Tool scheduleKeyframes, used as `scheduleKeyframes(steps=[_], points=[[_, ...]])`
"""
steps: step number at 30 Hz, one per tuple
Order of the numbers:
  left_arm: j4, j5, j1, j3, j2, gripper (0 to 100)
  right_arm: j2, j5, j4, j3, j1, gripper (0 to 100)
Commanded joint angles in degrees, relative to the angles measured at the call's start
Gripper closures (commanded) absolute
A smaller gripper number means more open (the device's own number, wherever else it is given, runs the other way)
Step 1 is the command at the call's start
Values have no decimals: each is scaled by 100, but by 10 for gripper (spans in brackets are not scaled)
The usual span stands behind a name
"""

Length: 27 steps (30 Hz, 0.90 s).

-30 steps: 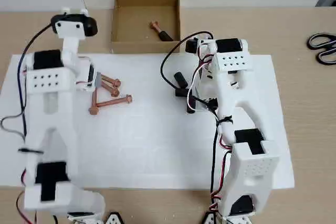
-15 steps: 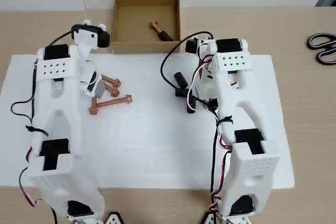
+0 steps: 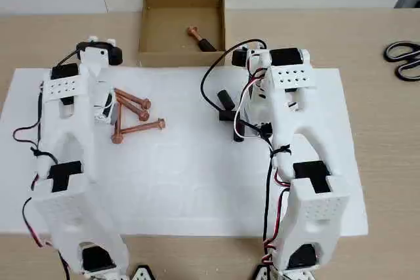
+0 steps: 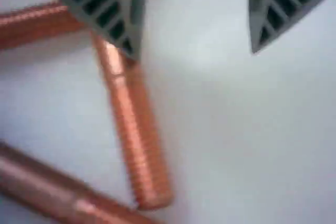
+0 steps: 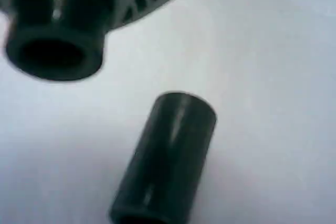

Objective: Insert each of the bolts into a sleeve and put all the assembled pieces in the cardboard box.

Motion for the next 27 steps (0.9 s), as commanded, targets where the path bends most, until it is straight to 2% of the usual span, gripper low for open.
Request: scheduleKeyframes(steps=[1, 12, 27], points=[[-53, 62, 220, -224, -53, 881, -31, 26, 84, -264, -4, 995], [193, 62, 35, -400, -202, 878, -22, 26, 84, -264, -4, 995], [264, 334, 281, -382, -431, 878, -13, 18, 84, -264, -13, 995]])
